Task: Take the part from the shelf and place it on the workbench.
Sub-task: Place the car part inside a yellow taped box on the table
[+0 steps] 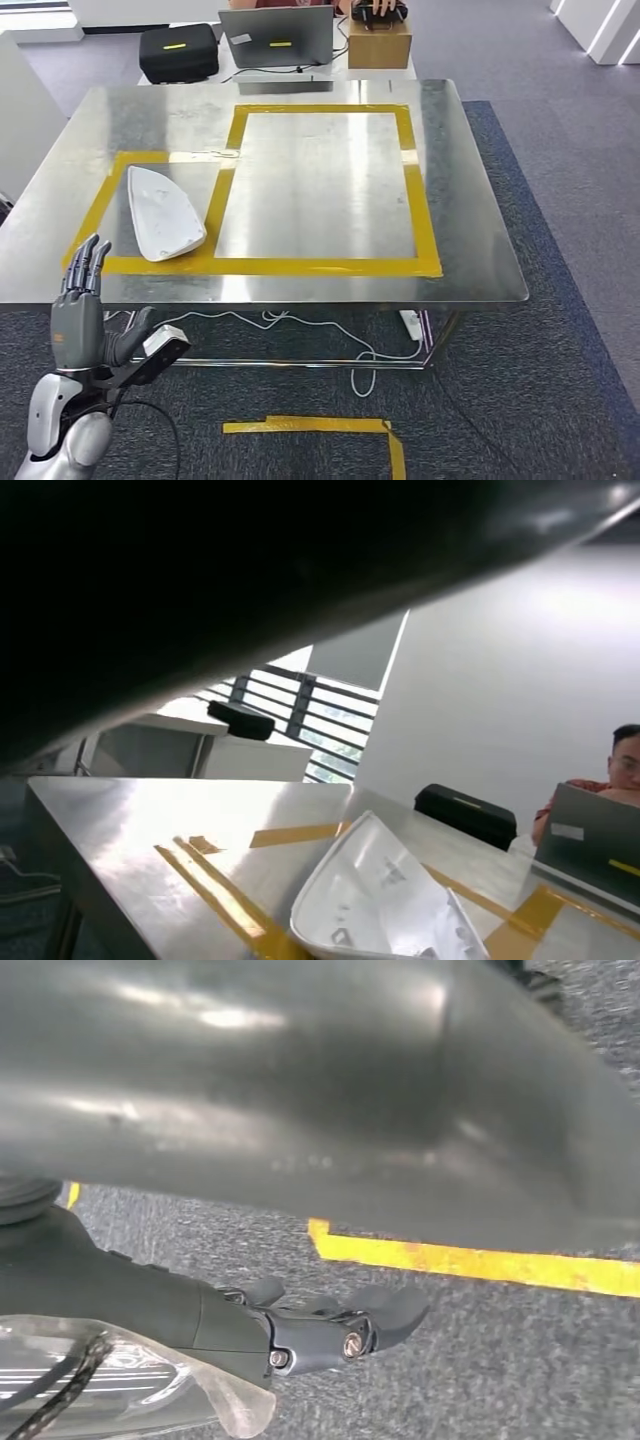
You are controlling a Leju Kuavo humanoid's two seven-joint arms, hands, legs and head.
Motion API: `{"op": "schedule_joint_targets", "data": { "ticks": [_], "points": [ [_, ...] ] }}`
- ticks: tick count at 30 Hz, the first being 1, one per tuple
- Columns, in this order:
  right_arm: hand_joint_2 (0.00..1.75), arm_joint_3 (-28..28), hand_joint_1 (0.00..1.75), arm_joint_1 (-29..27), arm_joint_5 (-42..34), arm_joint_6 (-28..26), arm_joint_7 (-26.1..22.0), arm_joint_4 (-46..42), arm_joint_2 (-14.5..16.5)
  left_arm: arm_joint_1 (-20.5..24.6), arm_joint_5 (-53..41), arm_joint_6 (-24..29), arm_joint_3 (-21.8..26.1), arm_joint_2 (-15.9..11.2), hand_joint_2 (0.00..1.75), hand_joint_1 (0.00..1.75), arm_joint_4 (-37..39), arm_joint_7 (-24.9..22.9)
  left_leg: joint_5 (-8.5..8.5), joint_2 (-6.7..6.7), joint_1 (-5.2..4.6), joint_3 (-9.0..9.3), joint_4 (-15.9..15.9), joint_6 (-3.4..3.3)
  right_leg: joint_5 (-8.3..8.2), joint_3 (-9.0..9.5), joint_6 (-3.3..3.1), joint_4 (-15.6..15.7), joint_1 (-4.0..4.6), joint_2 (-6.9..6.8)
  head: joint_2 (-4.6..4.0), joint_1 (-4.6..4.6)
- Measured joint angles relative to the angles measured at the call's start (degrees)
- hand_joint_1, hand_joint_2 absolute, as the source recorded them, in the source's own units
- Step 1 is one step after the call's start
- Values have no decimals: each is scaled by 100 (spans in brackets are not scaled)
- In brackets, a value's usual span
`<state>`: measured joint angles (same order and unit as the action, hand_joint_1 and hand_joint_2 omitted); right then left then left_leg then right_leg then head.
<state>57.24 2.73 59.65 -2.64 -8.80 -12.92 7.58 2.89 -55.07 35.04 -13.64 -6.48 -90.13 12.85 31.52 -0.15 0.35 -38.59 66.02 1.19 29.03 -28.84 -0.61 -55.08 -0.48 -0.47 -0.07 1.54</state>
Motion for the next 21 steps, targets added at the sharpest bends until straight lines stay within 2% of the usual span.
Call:
{"op": "schedule_joint_targets", "data": {
  "ticks": [1, 2, 3, 4, 5, 6, 7, 8, 9, 11, 12, 13, 14, 16, 17, 18, 19, 20, 21],
  "points": [
    [0, 0, 0, -2, 8, -3, 7, 0, -1, -19, 4, 0, 0, 2, 0, 0, 1, -1, 220, 0, 7, -64, 372, 19, -68, -68, -6, -7, 5, -7, -1, -4],
    [0, 0, 0, -4, 16, -5, 17, 0, -1, -45, 14, -1, 0, 4, 0, 0, 3, -6, 304, 0, 11, -79, 647, 30, -134, -142, -7, -19, 9, -12, -1, -3],
    [0, 0, 0, -6, 25, -7, 28, 0, -2, -76, 27, -2, 0, 5, 0, 0, 5, -15, 256, 0, 13, -16, 751, 30, -197, -230, -2, -37, 15, -15, -1, -4],
    [0, 0, 0, -8, 33, -7, 37, 0, -2, -106, 44, -3, 2, 7, 0, 0, 8, -30, 112, 1, 13, 138, 638, 18, -247, -321, 6, -61, 19, -16, -1, -3],
    [0, 0, 0, -8, 39, -9, 48, 0, -1, -134, 70, -6, 7, 10, 0, 0, 13, -53, -46, 1, 10, 390, 327, -7, -292, -407, 17, -89, 25, -17, 0, -3],
    [0, 0, 0, -9, 46, -12, 57, 0, 0, -159, 97, -10, 20, 14, 0, 0, 23, -79, -128, 1, 1, 694, -108, -47, -331, -480, 34, -117, 33, -17, 0, -2],
    [0, 0, 0, -10, 54, -15, 67, 0, 1, -185, 130, -14, 43, 22, 0, 0, 37, -102, -144, 2, -11, 973, -542, -88, -371, -534, 57, -142, 41, -17, 0, 1],
    [0, 1, 0, -11, 61, -19, 75, 0, 2, -216, 167, -18, 74, 32, 0, 0, 61, -121, -123, 2, -27, 1165, -861, -124, -415, -572, 89, -157, 45, -17, 0, 3],
    [0, 3, 0, -12, 69, -24, 83, 0, 2, -255, 203, -21, 115, 44, 0, 0, 105, -136, -88, 2, -47, 1249, -1035, -154, -461, -599, 126, -160, 41, -19, 0, 3],
    [0, 17, 0, -18, 85, -32, 99, 0, 0, -362, 276, -27, 210, 78, 0, 0, 258, -167, -151, 9, -59, 1214, -1098, -206, -538, -630, 202, -148, 24, -18, 0, -1],
    [0, 29, 0, -23, 91, -37, 109, 0, -1, -413, 309, -28, 254, 104, 0, 0, 369, -181, -209, 20, -52, 1170, -1116, -243, -485, -667, 230, -181, 18, -8, 0, -3],
    [0, 40, 0, -29, 96, -40, 119, 0, -1, -461, 345, -25, 298, 134, 0, 0, 493, -191, -278, 31, -39, 1111, -1133, -284, -317, -738, 256, -311, 16, 4, 0, 8],
    [0, 51, 0, -34, 102, -42, 127, 0, -2, -505, 376, -17, 340, 168, 0, 0, 628, -193, -351, 42, -26, 1033, -1145, -317, -54, -840, 277, -563, 12, 17, 0, 17],
    [0, 68, 0, -37, 120, -44, 138, 1, -2, -594, 440, 8, 436, 225, 0, 0, 941, -187, -486, 48, -30, 851, -1132, -346, 510, -1054, 315, -1312, 4, 30, 0, 40],
    [0, 76, 0, -40, 131, -44, 140, 2, -2, -636, 462, 16, 483, 250, 0, 0, 1107, -184, -553, 49, -32, 755, -1120, -342, 630, -1095, 330, -1635, -1, 31, 0, 40],
    [0, 84, 0, -42, 140, -44, 144, 3, -2, -670, 485, 19, 527, 277, 0, 0, 1294, -180, -615, 50, -32, 658, -1105, -334, 604, -1059, 342, -1806, -5, 30, 0, 40],
    [0, 90, 0, -45, 145, -45, 147, 4, -5, -699, 503, 15, 567, 305, 0, 0, 1498, -180, -674, 50, -31, 562, -1085, -321, 468, -925, 347, -1782, -9, 31, 0, 42],
    [0, 96, 0, -45, 146, -47, 150, 4, -9, -722, 530, 3, 606, 337, 0, 0, 1718, -179, -728, 49, -27, 470, -1062, -305, 289, -691, 347, -1556, -12, 31, 0, 42],
    [0, 106, 0, -41, 139, -48, 154, 4, -13, -735, 576, -19, 648, 376, 0, 0, 1972, -173, -777, 46, -25, 391, -1032, -281, 175, -374, 341, -1170, -14, 36, 0, 43]
  ]
}}
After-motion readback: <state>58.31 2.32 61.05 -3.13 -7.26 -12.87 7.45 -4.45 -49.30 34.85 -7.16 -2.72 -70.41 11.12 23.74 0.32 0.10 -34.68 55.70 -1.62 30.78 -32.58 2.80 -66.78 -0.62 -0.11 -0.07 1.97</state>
